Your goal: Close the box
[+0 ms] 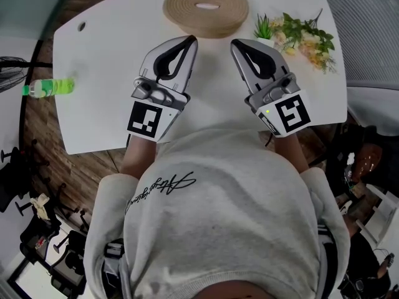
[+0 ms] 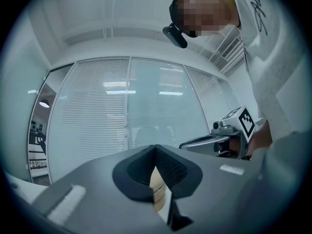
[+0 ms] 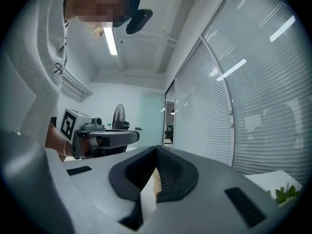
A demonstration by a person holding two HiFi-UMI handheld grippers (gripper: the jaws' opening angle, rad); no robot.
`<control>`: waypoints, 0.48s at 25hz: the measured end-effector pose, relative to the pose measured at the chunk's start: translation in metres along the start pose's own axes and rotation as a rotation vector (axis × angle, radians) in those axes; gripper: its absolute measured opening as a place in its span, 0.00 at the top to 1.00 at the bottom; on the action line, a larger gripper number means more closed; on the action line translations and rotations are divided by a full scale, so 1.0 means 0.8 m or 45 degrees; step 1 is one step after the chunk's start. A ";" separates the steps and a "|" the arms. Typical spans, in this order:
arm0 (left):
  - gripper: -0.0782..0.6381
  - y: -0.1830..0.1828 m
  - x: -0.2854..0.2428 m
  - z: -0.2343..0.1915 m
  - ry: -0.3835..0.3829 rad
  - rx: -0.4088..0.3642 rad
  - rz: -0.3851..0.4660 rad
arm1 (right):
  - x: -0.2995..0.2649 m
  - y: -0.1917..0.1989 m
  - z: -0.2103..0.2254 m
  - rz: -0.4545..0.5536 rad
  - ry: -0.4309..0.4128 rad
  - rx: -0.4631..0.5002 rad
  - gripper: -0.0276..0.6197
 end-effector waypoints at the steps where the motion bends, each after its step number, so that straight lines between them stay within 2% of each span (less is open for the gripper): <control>1: 0.89 0.000 0.000 0.000 0.000 0.000 -0.002 | 0.000 0.001 0.000 -0.007 0.001 0.000 0.96; 12: 0.89 0.001 -0.002 -0.003 0.016 0.006 -0.013 | -0.003 0.003 -0.004 -0.018 -0.001 -0.035 0.96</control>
Point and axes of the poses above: the fingertips, and each gripper's own axes: x backward along the fingers, z to its right, y out of its underside, the point moved 9 cm from there along x, backward along the fingers, and after that the axes turned 12 degrees about z, right-handed, at the moved point
